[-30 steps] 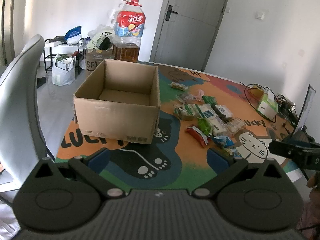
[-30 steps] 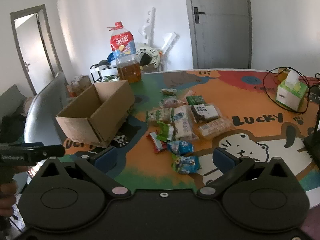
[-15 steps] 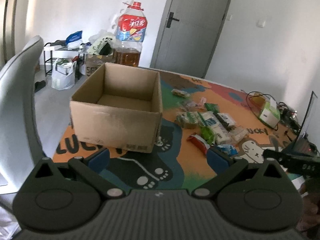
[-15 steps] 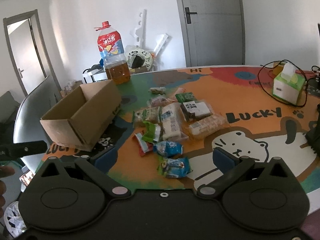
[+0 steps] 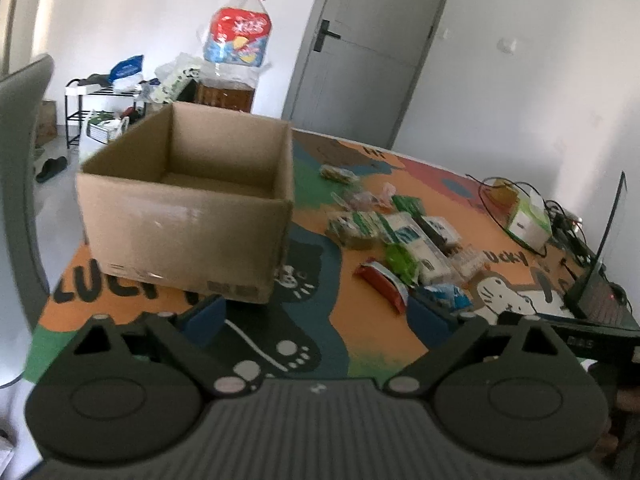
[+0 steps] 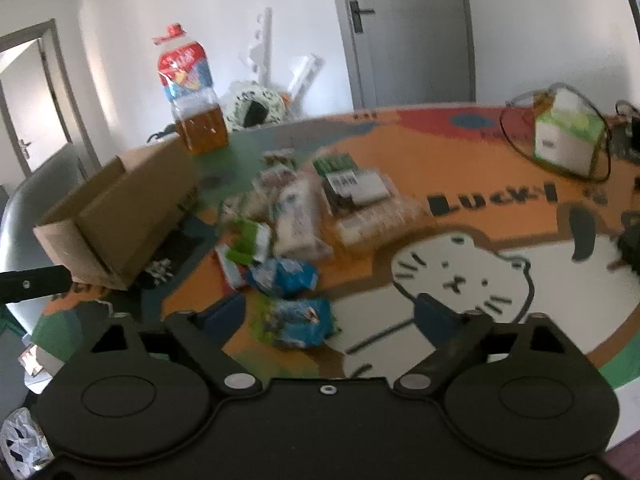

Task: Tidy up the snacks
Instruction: 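Grasp the blue snack bag with the right tool while the left tool grasps the red snack bar, then lift the blue bag with the right tool while the left tool lifts the red bar, then carry the blue bag with the right tool while the left tool carries the red bar to the box, then open the right tool over the box while the left tool releases the red bar inside, then move both tools back from the box to the snack pile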

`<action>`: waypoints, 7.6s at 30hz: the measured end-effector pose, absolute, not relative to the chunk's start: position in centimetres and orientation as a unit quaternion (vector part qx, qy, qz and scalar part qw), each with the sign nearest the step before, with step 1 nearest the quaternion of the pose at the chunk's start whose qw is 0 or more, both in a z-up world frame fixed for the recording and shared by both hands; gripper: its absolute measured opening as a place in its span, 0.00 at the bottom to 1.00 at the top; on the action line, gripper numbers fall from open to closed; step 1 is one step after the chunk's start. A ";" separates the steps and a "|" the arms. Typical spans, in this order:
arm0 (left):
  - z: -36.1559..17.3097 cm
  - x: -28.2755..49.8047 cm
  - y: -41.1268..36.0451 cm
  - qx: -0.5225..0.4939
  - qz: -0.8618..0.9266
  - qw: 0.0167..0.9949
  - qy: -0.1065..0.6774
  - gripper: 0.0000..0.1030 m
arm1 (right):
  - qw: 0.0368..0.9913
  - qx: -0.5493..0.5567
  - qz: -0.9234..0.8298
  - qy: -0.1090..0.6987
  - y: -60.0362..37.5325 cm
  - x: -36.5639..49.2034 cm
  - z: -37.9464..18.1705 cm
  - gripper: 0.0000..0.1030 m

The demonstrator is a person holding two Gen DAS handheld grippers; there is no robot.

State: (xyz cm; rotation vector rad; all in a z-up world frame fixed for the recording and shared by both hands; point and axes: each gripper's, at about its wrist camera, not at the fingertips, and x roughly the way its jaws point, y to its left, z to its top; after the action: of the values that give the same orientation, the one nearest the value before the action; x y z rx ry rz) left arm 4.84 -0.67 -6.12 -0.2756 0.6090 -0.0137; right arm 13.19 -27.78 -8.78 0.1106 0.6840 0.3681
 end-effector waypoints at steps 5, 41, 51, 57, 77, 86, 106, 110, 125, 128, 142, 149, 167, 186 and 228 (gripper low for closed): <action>-7.1 5.9 -1.5 -0.136 -0.014 0.945 0.298 0.84 | 0.916 0.070 0.188 0.348 -27.8 14.0 -10.3 0.74; -11.7 14.6 -8.1 -0.093 -0.034 0.946 0.310 0.50 | 0.924 0.094 0.195 0.315 -30.2 15.8 -12.6 0.30; -12.0 14.1 -9.1 -0.051 -0.014 0.953 0.298 0.45 | 0.930 0.090 0.179 0.308 -28.7 16.2 -12.6 0.42; -12.1 13.4 -7.6 -0.075 -0.006 0.954 0.291 0.24 | 0.934 0.075 0.178 0.300 -27.1 16.3 -12.6 0.60; -11.2 10.9 -5.3 -0.127 0.006 0.947 0.294 0.32 | 0.935 0.069 0.169 0.303 -26.1 16.0 -12.2 0.31; -11.3 12.7 -5.7 -0.135 0.017 0.949 0.285 0.50 | 0.933 0.081 0.175 0.304 -26.7 16.2 -12.5 0.32; -10.6 11.5 -5.7 -0.109 0.010 0.957 0.268 0.18 | 0.945 0.068 0.176 0.269 -26.4 15.7 -11.5 0.32; -9.2 10.5 -5.2 -0.120 0.007 0.961 0.249 0.18 | 0.947 0.075 0.177 0.259 -26.3 15.6 -10.7 0.32; -4.0 8.6 -2.5 -0.138 0.002 0.974 0.178 0.18 | 0.954 0.055 0.216 0.200 -23.7 15.2 -6.6 0.32; -3.2 8.6 -1.8 -0.136 0.009 0.977 0.163 0.18 | 0.954 0.054 0.227 0.189 -22.8 15.5 -5.6 0.32; -0.4 9.2 3.9 -0.137 0.058 0.980 0.135 0.18 | 0.937 0.050 0.305 0.164 -16.4 17.2 -1.7 0.32; -0.4 10.0 7.3 -0.140 0.076 0.976 0.147 0.18 | 0.927 0.046 0.330 0.172 -13.5 18.0 -1.2 0.32; -1.3 10.7 11.8 -0.195 0.118 0.959 0.168 0.22 | 0.912 0.056 0.364 0.182 -8.5 19.7 -1.0 0.32; -1.7 8.2 11.5 -0.226 0.152 0.945 0.181 0.65 | 0.910 0.090 0.364 0.180 -11.4 19.0 -0.5 0.95; -2.2 9.3 -1.6 -0.142 -0.009 0.955 0.260 0.92 | 0.934 0.089 0.214 0.271 -26.6 16.8 -4.6 1.00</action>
State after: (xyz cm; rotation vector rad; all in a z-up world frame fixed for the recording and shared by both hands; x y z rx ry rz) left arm 9.32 -1.65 -2.19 -0.2890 0.5269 -0.0181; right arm 16.85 -26.63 -4.58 0.1815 0.5541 0.4379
